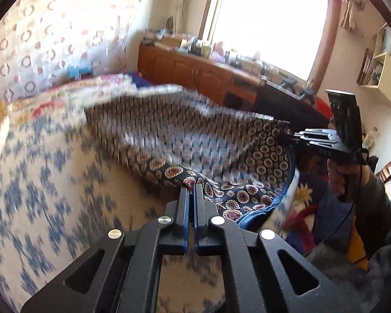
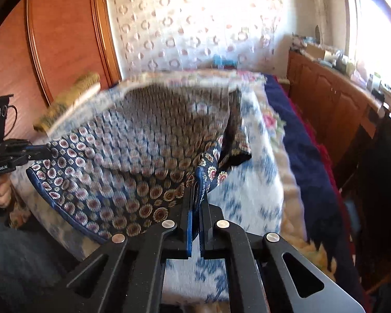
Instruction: Fold small clothes
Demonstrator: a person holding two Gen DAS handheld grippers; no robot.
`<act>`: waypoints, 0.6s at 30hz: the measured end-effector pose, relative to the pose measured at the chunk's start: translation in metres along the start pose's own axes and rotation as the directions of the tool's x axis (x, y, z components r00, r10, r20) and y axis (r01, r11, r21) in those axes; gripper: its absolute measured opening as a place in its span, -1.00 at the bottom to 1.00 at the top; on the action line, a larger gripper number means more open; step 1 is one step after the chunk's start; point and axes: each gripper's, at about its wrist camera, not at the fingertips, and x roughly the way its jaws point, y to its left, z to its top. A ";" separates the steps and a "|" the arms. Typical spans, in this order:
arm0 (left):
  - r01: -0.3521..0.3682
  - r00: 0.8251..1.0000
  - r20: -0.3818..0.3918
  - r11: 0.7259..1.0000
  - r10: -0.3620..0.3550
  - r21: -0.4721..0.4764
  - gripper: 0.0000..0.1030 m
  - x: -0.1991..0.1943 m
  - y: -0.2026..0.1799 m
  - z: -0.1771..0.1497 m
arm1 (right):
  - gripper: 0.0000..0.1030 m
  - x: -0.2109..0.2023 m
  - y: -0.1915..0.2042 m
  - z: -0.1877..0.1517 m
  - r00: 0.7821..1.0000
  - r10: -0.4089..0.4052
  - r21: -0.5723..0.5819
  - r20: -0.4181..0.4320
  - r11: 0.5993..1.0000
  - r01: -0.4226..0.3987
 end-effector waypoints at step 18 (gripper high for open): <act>-0.153 0.986 0.048 0.978 0.161 -0.141 -0.93 0.061 0.122 0.103 | -0.94 0.091 -0.017 0.134 0.995 -0.004 -0.014 0.100 1.000 0.006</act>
